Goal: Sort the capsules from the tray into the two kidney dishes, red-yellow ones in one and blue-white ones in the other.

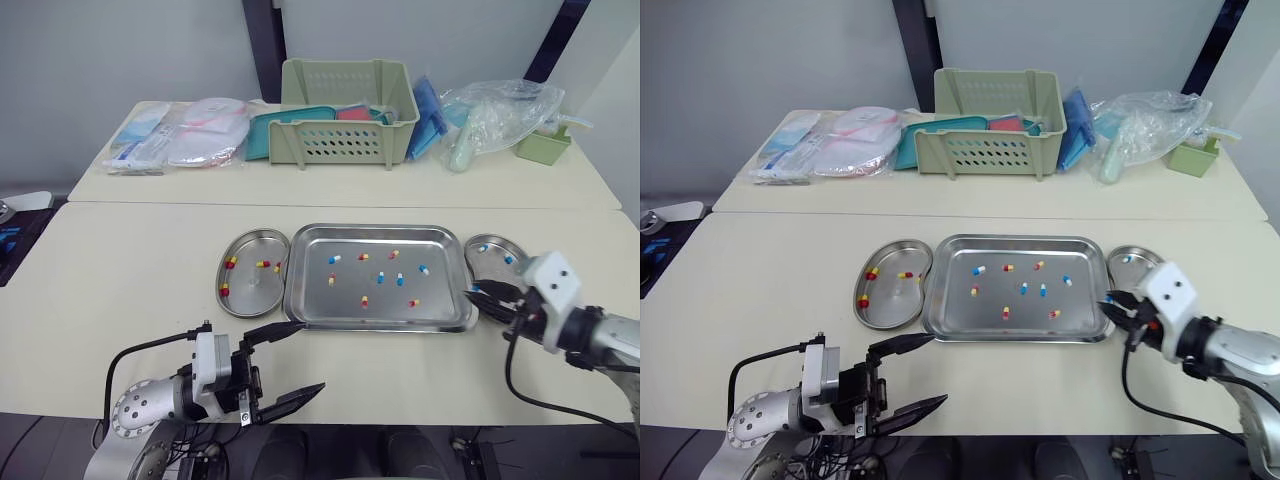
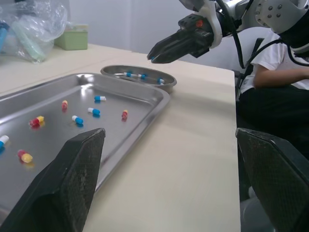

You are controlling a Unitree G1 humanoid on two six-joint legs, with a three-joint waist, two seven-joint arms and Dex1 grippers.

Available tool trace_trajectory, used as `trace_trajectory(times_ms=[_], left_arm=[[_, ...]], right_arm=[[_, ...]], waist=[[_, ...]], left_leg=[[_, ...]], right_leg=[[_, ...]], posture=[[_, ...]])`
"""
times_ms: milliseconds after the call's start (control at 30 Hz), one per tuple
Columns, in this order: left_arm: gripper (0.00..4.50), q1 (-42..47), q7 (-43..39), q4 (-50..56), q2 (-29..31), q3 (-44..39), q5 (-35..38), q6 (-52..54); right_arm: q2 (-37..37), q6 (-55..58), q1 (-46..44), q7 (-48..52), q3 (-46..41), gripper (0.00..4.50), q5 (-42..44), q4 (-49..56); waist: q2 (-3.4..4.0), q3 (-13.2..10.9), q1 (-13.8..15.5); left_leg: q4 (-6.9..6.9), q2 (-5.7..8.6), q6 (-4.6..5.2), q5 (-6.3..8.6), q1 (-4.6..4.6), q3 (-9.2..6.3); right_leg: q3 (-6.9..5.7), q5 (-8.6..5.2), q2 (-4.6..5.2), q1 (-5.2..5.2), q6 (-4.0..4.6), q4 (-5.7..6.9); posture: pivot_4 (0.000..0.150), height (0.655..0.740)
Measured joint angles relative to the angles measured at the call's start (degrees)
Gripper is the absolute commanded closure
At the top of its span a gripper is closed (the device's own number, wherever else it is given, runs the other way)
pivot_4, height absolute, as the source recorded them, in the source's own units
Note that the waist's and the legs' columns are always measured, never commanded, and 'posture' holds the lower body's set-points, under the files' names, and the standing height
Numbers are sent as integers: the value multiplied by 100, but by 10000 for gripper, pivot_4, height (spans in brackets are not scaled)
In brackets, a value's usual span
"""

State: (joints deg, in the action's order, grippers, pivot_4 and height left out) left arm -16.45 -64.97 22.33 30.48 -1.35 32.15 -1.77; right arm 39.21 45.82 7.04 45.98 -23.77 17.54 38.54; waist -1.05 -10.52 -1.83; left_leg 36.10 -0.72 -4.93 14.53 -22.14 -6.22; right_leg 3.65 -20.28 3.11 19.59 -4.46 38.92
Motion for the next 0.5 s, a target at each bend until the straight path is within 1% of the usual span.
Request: trace_trajectory(times_ms=[33, 100, 233, 300, 367, 400, 467, 500], left_arm=[[0, 66, 8, -29, -20, 17, -3, 0], [0, 146, 17, -30, -45, 47, -3, 0], [0, 210, 38, -30, -57, 104, -3, 0], [0, 206, 52, -30, -58, 105, -5, 0], [0, 203, 66, -29, -72, 108, -7, 0], [0, 202, 74, -27, -83, 112, -10, 0], [0, 201, 93, -16, -115, 116, -52, 0], [0, 199, 111, -12, -128, 118, -59, 0]], right_arm=[[-97, -101, 82, -118, -250, 37787, -6, -217], [-182, -191, 105, -326, -470, 37787, -59, -563], [-302, -323, 92, -718, -509, 37787, -92, -1034], [-308, -325, 91, -801, -502, 37787, -63, -1091], [-309, -328, 78, -878, -481, 30600, -45, -1091], [-309, -327, 73, -891, -477, 29166, -32, -1091], [-309, -317, 70, -899, -469, 23304, 64, -1091], [-309, -305, 71, -899, -465, 21404, 111, -1091]], waist=[[-1, 0, 4], [-1, 0, 3], [3, 1, -18], [4, 0, -10], [4, 0, -3], [4, 0, -2], [4, 0, -1], [4, 0, -1]], left_leg=[[1, 1, 0, 0, 1, 0], [0, 2, 0, 0, 6, 4], [-4, -1, 0, 0, 11, 5], [-3, 0, 0, 0, 11, 7], [-3, 0, 0, 0, 11, 6], [-3, 0, 0, 0, 11, 7], [-3, 0, 0, 0, 11, 6], [-3, 0, 0, 0, 11, 7]], right_leg=[[0, 0, 1, -3, 0, 0], [4, 0, 1, -6, 0, 0], [7, 0, -1, -6, 0, 1], [9, 0, 0, -6, 0, 1], [8, 0, 0, -7, 0, 1], [8, 0, 0, -7, 0, 1], [8, 0, 0, -8, 0, 0], [8, 0, 0, -8, 0, 0]], posture=[[1500, 7400], [1500, 7400], [1500, 7400], [1500, 7400], [1500, 7400], [1500, 7400], [1500, 7400], [1500, 7400]])
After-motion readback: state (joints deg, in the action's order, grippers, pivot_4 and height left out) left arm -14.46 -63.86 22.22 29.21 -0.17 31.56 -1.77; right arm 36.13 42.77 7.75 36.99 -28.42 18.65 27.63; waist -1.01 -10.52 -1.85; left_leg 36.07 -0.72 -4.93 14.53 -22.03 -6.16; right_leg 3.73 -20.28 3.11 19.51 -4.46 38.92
